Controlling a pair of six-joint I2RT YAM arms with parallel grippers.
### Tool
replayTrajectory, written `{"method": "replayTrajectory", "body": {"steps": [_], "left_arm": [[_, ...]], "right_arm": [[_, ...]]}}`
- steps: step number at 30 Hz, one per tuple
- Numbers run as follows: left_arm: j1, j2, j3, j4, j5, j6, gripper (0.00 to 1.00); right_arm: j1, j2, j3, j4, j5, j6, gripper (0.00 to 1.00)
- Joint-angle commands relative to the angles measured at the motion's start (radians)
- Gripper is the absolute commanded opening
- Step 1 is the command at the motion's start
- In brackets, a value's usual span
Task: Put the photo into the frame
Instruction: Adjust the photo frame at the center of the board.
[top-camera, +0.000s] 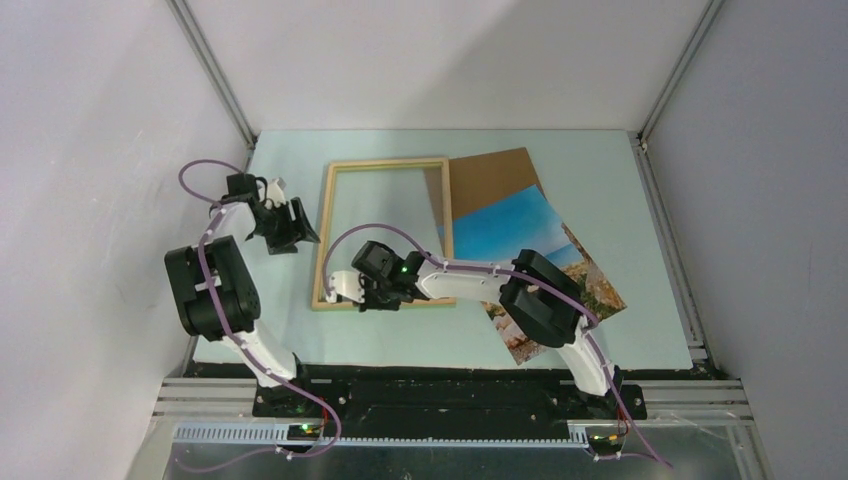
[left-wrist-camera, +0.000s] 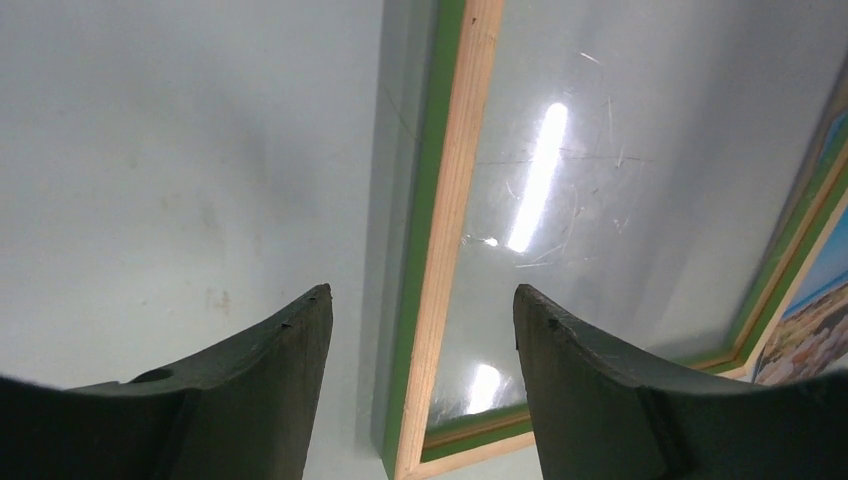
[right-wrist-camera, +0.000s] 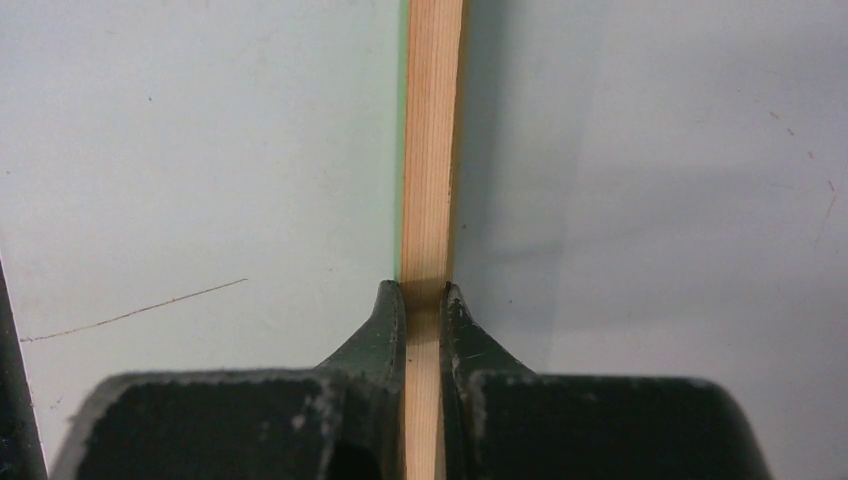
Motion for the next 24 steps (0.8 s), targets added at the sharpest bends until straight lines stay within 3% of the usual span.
{"method": "replayTrajectory", "body": {"steps": [1, 9, 13, 17, 24], "left_arm": [[0.03, -0.056, 0.008, -0.012, -0.017, 0.035, 0.71], [0.037, -0.099, 0.022, -0.022, 0.004, 0.047, 0.71], [0.036, -0.124, 0.037, -0.023, 0.045, 0.049, 0.72], [0.02, -0.122, 0.058, -0.022, 0.027, 0.045, 0.72], [-0.06, -0.033, 0.134, -0.023, -0.173, 0.05, 0.71]], "right_arm": [[0.028, 0.027, 0.04, 0.003, 0.007, -0.004, 0.1], [0.02, -0.071, -0.007, 0.029, 0.122, 0.086, 0.6], [-0.005, -0.176, -0.073, 0.029, 0.139, 0.139, 0.78], [-0.029, -0.303, -0.147, 0.033, 0.191, 0.178, 0.84], [-0.121, -0.495, -0.257, 0.056, 0.206, 0.221, 0.84]]}}
